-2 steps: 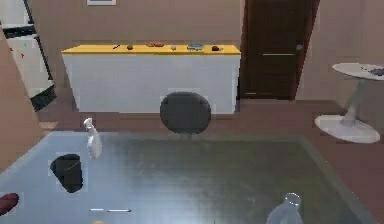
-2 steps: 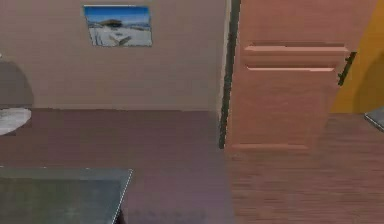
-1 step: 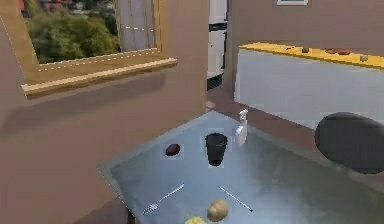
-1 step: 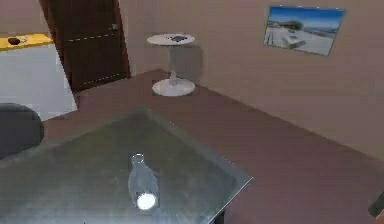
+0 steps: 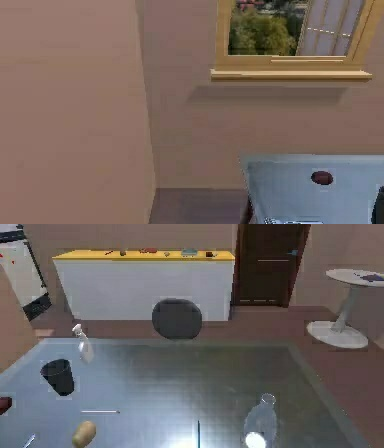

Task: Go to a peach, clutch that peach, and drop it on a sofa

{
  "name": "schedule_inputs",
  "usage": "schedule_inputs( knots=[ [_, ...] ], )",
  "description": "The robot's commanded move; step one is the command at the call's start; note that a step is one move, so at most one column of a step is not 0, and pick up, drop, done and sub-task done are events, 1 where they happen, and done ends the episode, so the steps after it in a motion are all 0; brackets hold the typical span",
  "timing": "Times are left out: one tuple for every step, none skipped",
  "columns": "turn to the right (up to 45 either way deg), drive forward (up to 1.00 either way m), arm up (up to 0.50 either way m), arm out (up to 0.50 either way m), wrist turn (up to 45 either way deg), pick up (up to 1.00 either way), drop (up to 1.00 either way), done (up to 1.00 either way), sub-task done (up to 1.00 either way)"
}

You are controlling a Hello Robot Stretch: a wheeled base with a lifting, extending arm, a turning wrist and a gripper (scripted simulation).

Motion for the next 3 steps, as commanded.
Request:
schedule_inputs(
  knots=[
    [-36.0, 0.0, 0.0, 0.0, 0.0, 0.0, 0.0, 0.0, 0.0],
    [0.0, 0.0, 0.5, 0.0, 0.0, 0.0, 0.0, 0.0, 0.0],
    [0.0, 0.0, 0.3, 0.0, 0.0, 0.0, 0.0, 0.0, 0.0]
  ],
)
